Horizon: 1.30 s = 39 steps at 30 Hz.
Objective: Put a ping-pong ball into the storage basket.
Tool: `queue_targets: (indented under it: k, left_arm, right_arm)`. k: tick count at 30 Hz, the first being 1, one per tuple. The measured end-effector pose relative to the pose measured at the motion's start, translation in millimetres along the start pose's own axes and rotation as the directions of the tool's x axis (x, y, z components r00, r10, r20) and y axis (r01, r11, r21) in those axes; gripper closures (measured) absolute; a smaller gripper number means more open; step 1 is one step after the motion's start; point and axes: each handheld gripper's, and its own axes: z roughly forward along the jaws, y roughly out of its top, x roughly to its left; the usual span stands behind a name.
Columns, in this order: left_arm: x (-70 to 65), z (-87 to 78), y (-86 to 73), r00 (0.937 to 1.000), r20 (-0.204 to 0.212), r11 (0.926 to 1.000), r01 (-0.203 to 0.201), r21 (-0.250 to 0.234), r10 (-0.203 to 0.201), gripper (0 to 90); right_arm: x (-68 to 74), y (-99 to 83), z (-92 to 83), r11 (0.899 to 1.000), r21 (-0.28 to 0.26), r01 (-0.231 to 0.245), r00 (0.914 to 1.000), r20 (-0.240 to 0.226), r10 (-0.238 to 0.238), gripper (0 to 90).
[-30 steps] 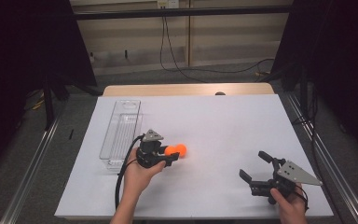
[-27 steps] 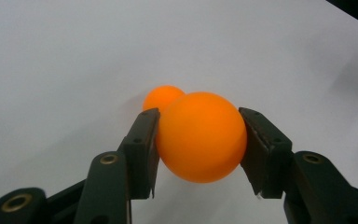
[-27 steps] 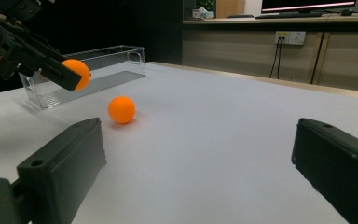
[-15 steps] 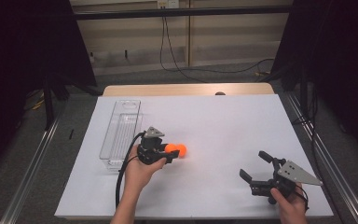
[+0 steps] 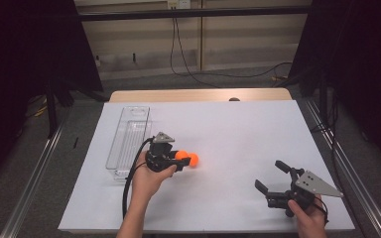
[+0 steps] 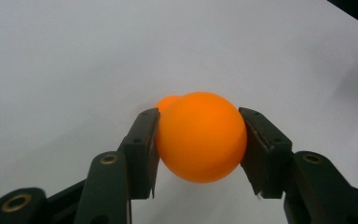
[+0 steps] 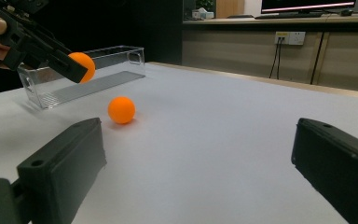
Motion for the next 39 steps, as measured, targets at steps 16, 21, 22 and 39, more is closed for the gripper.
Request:
queue_targets:
  k: [16, 21, 22, 39]
  left_arm:
    - [2.4, -5.3, 7.0, 1.0000, -0.002, 0.9998, 0.000, -0.018, 0.000, 50.9]
    - [3.7, -6.5, 9.6, 1.0000, 0.008, 0.9999, -0.003, -0.013, 0.003, 50.9]
    - [3.8, -6.3, 10.1, 0.9999, 0.010, 0.9999, -0.008, -0.013, 0.008, 50.9]
    - [13.9, -11.3, 14.6, 1.0000, 0.001, 0.9996, 0.007, -0.028, -0.007, 50.9]
  right_arm:
    - [0.2, -0.2, 0.1, 1.000, -0.002, -0.003, 1.0000, -0.001, 0.003, 2.3]
    - [0.2, -0.2, 0.1, 1.000, -0.002, -0.004, 1.0000, -0.001, 0.004, 2.3]
    - [0.3, -0.3, 0.1, 1.000, 0.000, -0.004, 1.0000, -0.001, 0.004, 2.3]
    - [0.4, -0.2, 0.2, 1.000, -0.001, -0.004, 1.0000, -0.002, 0.004, 2.3]
